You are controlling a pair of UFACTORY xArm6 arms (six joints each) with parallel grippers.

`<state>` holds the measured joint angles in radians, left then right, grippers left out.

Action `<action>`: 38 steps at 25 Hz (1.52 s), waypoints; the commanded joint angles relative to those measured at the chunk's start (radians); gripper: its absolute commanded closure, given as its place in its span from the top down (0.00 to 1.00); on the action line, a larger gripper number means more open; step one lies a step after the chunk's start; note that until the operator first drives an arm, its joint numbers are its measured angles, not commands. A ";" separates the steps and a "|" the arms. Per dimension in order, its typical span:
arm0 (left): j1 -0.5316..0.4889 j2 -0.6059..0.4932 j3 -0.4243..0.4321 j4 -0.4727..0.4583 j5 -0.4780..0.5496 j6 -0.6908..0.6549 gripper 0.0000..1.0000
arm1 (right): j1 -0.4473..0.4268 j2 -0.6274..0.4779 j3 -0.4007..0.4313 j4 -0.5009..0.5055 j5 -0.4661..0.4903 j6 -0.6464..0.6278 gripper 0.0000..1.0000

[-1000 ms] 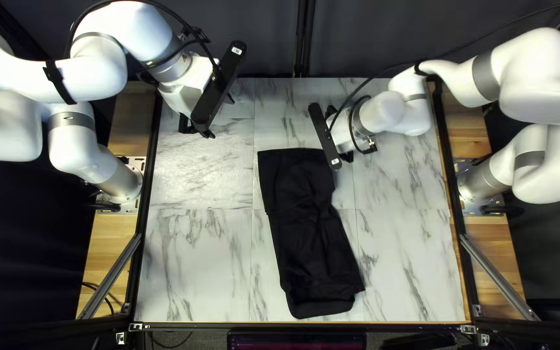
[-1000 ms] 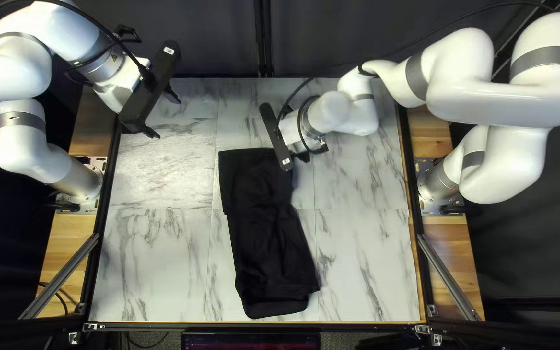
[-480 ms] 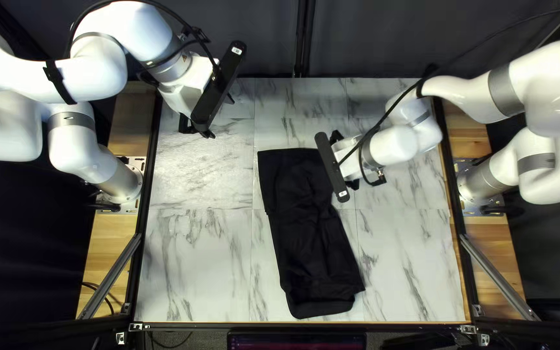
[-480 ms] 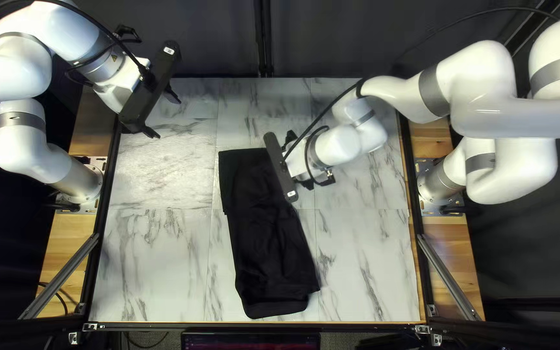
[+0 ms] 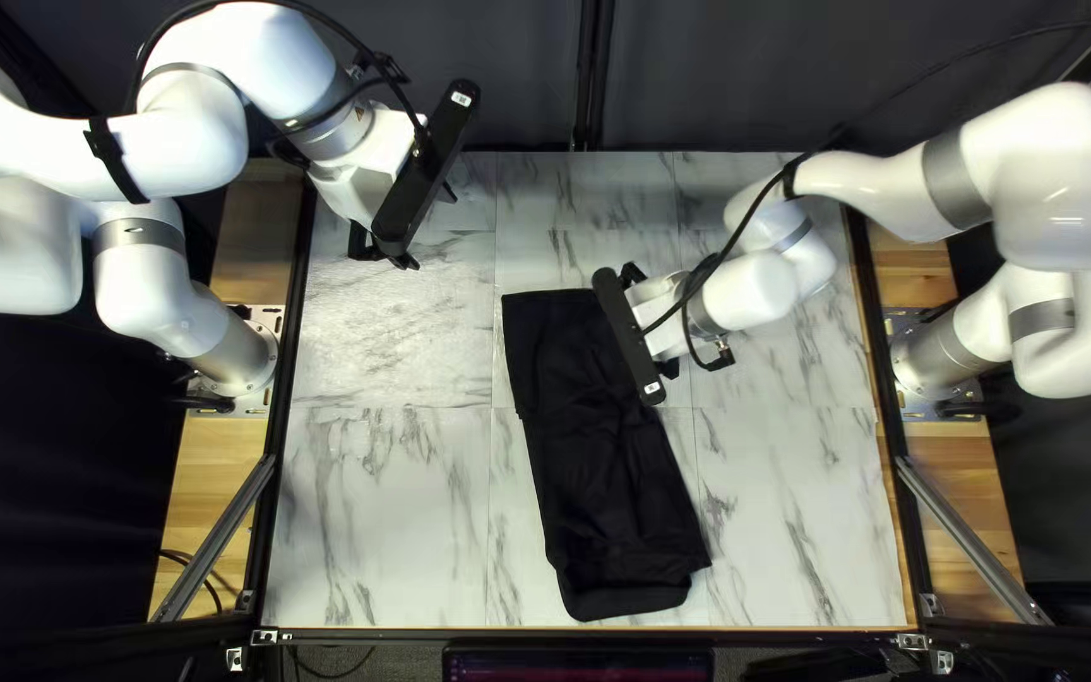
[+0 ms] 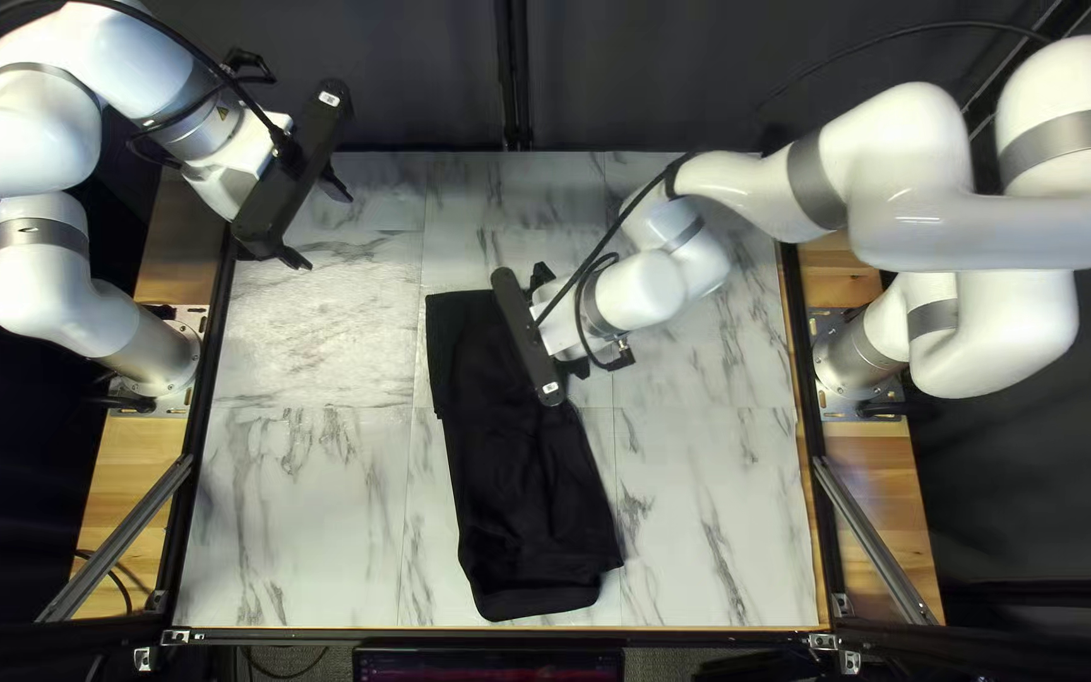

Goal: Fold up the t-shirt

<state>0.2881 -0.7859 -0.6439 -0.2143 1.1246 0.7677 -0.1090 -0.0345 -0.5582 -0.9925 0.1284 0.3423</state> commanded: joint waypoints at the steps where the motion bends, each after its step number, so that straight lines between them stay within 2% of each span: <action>1: 0.000 0.000 0.000 0.000 0.000 0.000 1.00 | -0.049 0.041 0.008 -0.155 -0.038 0.131 1.00; 7: 0.000 0.000 0.000 0.000 0.000 0.000 1.00 | -0.050 0.043 0.022 -0.061 -0.022 0.051 1.00; 14: 0.000 0.000 0.000 0.000 0.000 0.000 1.00 | -0.047 0.173 -0.079 -0.116 -0.035 0.096 1.00; 16: 0.000 0.000 0.000 0.000 0.000 0.000 1.00 | -0.040 0.186 -0.095 -0.104 -0.034 0.082 1.00; 19: 0.000 0.000 0.000 0.000 0.000 0.000 1.00 | -0.004 0.176 -0.114 -0.026 -0.017 0.016 1.00; 21: 0.000 0.000 0.000 0.000 0.000 0.000 1.00 | 0.012 0.174 -0.127 -0.025 -0.013 0.020 1.00; 24: 0.000 0.000 0.000 0.000 0.000 0.000 1.00 | 0.020 0.151 -0.135 -0.066 -0.035 0.052 1.00; 29: 0.000 0.000 0.000 0.000 0.000 0.000 1.00 | 0.018 0.071 -0.101 -0.113 -0.052 0.088 1.00; 31: 0.000 0.000 0.000 0.000 0.000 0.000 1.00 | 0.010 0.057 -0.085 -0.163 -0.053 0.132 1.00; 34: 0.000 0.000 0.000 0.000 0.000 0.000 1.00 | -0.020 0.056 -0.051 -0.304 -0.065 0.266 1.00; 38: 0.000 0.000 0.000 0.000 0.000 0.000 1.00 | -0.041 0.071 -0.025 -0.371 -0.063 0.335 1.00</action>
<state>0.2881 -0.7859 -0.6439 -0.2143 1.1246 0.7677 -0.1332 0.0247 -0.5990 -1.3099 0.0669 0.6241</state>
